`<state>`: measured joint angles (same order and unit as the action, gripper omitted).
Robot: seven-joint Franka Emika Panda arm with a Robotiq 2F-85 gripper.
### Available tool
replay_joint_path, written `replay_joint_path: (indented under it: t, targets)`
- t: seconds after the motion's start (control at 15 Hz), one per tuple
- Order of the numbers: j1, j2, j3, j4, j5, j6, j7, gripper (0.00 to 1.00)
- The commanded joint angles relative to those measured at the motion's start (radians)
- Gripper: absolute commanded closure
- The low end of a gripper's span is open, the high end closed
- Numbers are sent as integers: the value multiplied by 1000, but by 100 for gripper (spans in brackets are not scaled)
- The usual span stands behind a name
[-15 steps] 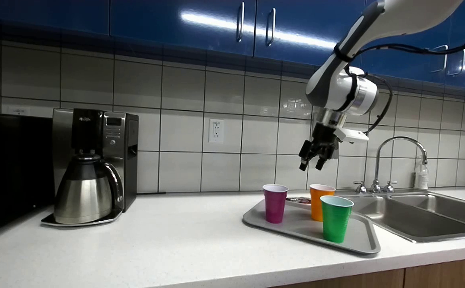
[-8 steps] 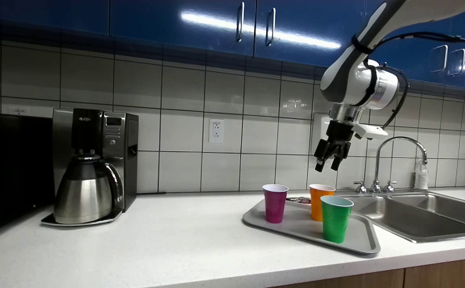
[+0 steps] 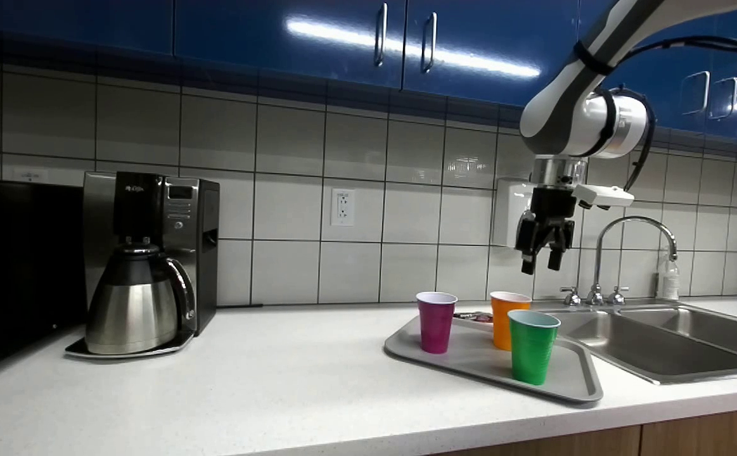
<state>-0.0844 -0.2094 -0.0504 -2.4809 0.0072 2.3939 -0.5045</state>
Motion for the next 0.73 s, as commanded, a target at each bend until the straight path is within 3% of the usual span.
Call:
replay_joint_path:
  t: [0.0, 0.67]
  targets:
    - [26, -3, -24, 1, -18, -14, 21, 0]
    - [27, -4, -24, 1, -21, -26, 31, 0]
